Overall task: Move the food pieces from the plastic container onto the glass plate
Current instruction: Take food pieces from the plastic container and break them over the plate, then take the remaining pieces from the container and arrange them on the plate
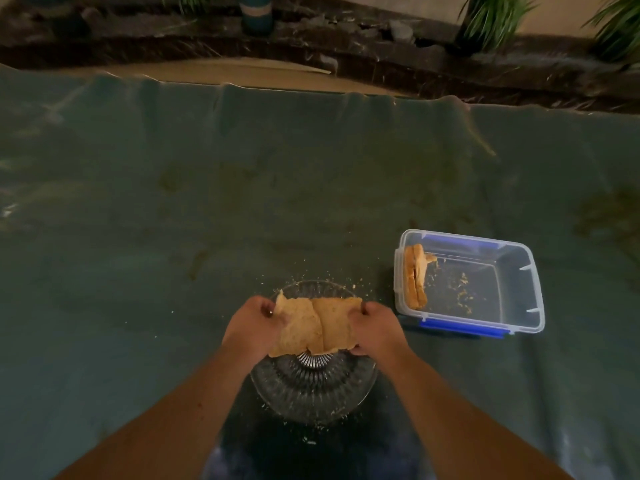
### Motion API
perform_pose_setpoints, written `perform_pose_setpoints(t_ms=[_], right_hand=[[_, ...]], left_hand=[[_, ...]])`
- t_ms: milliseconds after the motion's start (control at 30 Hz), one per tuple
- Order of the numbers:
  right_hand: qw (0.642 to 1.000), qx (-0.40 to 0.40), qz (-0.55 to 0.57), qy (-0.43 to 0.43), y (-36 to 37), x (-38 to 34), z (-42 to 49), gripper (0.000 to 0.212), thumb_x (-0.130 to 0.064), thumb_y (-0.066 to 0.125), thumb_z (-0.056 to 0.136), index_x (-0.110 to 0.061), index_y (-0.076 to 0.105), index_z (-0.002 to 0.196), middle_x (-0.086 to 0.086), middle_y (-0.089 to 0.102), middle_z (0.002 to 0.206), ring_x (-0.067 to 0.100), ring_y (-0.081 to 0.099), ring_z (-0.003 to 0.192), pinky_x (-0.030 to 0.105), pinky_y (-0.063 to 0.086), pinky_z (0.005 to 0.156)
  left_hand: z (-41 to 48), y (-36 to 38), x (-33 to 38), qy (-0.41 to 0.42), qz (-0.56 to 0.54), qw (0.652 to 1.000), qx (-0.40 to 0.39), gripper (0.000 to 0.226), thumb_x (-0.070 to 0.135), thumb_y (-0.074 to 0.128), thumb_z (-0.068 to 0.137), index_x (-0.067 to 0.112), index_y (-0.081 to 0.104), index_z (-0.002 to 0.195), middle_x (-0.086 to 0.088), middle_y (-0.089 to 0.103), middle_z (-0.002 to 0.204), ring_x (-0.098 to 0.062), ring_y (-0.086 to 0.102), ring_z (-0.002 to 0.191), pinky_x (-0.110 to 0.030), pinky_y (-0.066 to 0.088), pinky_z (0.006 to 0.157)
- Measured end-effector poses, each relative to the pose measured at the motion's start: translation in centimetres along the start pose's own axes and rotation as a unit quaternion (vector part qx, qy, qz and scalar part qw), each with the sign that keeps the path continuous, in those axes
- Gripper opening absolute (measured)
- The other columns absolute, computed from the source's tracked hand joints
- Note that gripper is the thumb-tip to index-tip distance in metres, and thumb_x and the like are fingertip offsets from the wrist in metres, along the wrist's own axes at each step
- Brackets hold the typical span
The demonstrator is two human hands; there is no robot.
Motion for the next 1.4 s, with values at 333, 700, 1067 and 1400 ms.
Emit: perform_pose_setpoints(t_ms=[333, 700, 1067, 1400], right_hand=[[0.984, 0.106, -0.119, -0.081, -2.2, -1.6, 0.3, 0.013, -0.031, 0.061, 0.100, -0.027, 0.062, 0.088, 0.001, 0.066, 0.082, 0.014, 0.067, 0.071, 0.030, 0.059, 0.060], [0.836, 0.127, -0.447, -0.291, 0.6, -4.3, -5.2, 0.055, -0.028, 0.061, 0.093, -0.022, 0.039, 0.144, 0.011, 0.052, 0.143, 0.030, 0.052, 0.127, 0.046, 0.051, 0.103], [0.874, 0.208, -0.242, -0.367, -5.9, -8.0, -7.5, 0.019, -0.029, 0.061, 0.097, -0.026, 0.065, 0.116, -0.006, 0.064, 0.107, 0.010, 0.059, 0.092, 0.029, 0.053, 0.079], [0.997, 0.077, 0.016, -0.011, -15.2, -2.5, 1.8, 0.091, -0.070, 0.075, 0.081, -0.025, 0.042, 0.152, 0.008, 0.057, 0.148, 0.036, 0.062, 0.126, 0.057, 0.053, 0.106]], left_hand=[[1.5, -0.8, 1.5, 0.043, 0.047, 0.997, 0.036, 0.018, 0.034, 0.073, 0.092, 0.028, 0.056, 0.097, 0.005, 0.067, 0.083, -0.015, 0.063, 0.070, -0.032, 0.048, 0.059], [-2.8, 1.1, 5.1, 0.316, 0.307, 0.897, 0.032, 0.041, 0.027, 0.069, 0.090, 0.019, 0.060, 0.129, -0.009, 0.057, 0.128, -0.030, 0.055, 0.115, -0.049, 0.058, 0.088], [-2.2, 2.8, 8.0, 0.216, 0.229, 0.949, -0.014, 0.014, 0.040, 0.060, 0.093, 0.028, 0.067, 0.093, 0.004, 0.066, 0.092, -0.019, 0.065, 0.080, -0.037, 0.057, 0.068], [-2.0, 10.3, 16.7, 0.070, -0.114, 0.986, -0.099, 0.042, 0.063, 0.069, 0.088, 0.023, 0.064, 0.098, 0.000, 0.072, 0.099, -0.019, 0.073, 0.080, -0.049, 0.062, 0.085]])
Point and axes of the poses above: each hand's wrist, its own z-axis towards the middle knuckle, its own y-axis out of the palm, x = y × z, the point moved 9 cm from there along z, towards the middle knuckle
